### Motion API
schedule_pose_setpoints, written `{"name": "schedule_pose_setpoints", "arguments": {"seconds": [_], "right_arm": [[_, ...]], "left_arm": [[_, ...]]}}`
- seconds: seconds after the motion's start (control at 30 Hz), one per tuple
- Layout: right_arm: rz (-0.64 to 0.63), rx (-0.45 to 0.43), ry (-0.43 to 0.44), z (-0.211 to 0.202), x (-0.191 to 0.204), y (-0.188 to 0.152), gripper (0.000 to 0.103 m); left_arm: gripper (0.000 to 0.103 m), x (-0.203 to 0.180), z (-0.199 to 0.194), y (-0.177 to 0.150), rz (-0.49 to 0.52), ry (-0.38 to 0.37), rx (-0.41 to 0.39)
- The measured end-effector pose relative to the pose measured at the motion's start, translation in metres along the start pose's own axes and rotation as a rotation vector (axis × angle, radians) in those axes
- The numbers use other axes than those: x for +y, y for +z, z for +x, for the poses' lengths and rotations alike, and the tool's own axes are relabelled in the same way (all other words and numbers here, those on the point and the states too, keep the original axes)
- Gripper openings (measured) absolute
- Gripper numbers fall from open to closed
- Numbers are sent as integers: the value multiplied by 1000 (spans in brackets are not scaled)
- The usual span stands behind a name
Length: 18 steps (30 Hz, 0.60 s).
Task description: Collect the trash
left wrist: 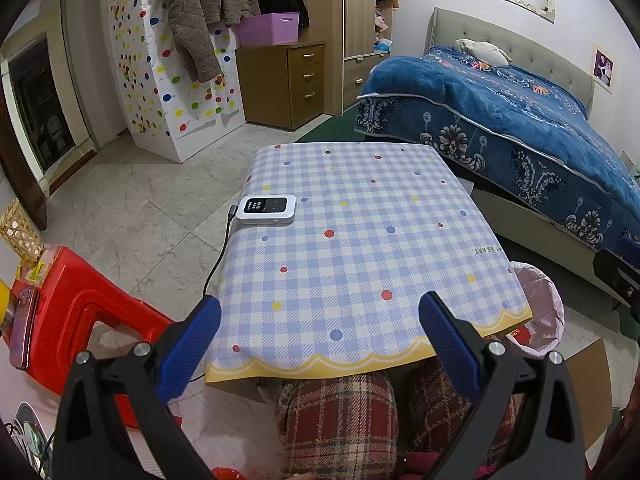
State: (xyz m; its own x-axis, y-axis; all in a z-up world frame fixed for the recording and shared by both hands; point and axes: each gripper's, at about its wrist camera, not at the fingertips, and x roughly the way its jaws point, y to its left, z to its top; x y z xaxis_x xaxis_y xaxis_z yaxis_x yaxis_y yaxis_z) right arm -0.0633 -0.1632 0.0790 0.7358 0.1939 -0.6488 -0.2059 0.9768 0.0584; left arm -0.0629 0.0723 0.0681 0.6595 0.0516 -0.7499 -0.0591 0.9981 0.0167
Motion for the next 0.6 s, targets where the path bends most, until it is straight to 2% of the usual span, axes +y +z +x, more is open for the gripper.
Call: {"name": "schedule_pose_setpoints", "arguments": {"seconds": [0.6], "right_arm": [[0, 1, 0, 0, 0, 0, 94]], "left_arm": [[96, -1, 0, 0, 3, 0, -3]]}}
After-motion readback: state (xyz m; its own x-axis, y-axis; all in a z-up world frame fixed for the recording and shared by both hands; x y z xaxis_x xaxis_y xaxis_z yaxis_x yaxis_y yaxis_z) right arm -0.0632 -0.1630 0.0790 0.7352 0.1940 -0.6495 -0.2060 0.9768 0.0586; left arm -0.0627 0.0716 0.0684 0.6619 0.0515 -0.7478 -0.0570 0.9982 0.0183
